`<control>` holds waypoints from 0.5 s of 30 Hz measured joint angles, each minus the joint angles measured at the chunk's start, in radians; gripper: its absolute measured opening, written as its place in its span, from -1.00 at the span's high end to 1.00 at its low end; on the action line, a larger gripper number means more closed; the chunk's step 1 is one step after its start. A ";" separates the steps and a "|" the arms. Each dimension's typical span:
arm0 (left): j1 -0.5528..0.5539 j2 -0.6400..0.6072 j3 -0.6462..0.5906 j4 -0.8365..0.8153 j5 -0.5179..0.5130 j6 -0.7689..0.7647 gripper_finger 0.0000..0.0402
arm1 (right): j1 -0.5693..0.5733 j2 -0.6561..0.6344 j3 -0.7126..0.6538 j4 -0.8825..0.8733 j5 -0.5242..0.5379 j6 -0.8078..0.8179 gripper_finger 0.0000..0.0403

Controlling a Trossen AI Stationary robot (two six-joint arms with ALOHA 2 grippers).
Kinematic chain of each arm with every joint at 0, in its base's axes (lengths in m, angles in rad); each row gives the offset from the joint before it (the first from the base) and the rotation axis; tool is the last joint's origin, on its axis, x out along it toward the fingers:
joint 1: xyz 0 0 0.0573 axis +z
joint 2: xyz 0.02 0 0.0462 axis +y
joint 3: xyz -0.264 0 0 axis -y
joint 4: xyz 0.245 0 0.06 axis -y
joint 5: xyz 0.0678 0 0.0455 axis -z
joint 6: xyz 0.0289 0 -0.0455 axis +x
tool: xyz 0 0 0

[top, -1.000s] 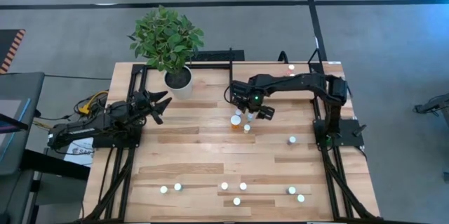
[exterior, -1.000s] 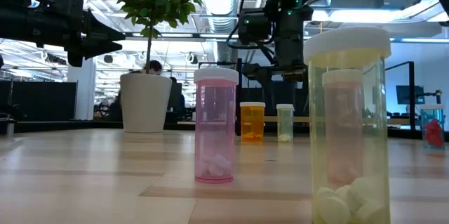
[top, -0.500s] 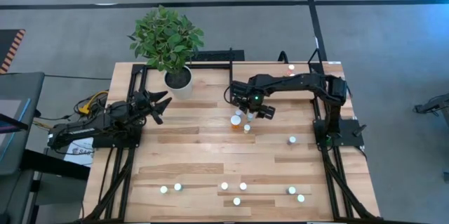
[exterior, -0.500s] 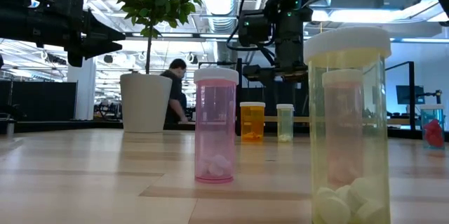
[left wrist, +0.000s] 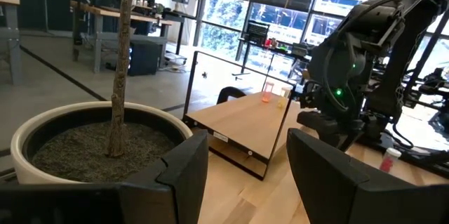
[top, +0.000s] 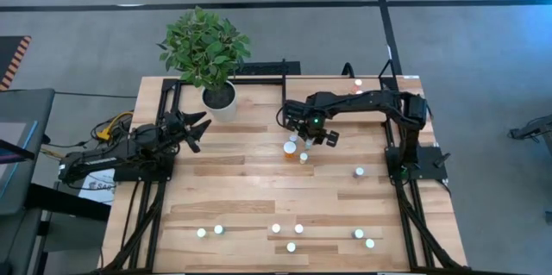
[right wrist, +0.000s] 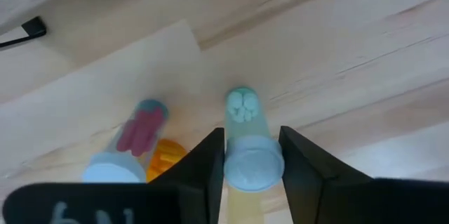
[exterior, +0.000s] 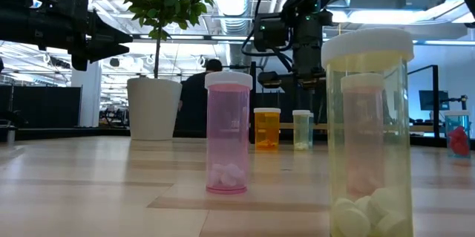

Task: Pick and place medicine bottles onto shelf by color
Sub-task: Put the green pill bottle on the shelf

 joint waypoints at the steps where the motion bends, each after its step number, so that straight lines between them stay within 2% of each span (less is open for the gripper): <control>1: 0.000 0.000 0.000 0.000 0.000 0.000 0.10 | 0.000 -0.002 0.000 -0.001 0.000 0.002 0.35; 7: 0.000 0.000 0.000 0.000 0.000 0.000 0.10 | -0.008 -0.019 0.000 -0.010 -0.001 0.002 0.27; 15: 0.000 0.000 0.000 0.000 -0.001 0.000 0.10 | -0.051 -0.078 0.001 -0.071 -0.020 0.033 0.32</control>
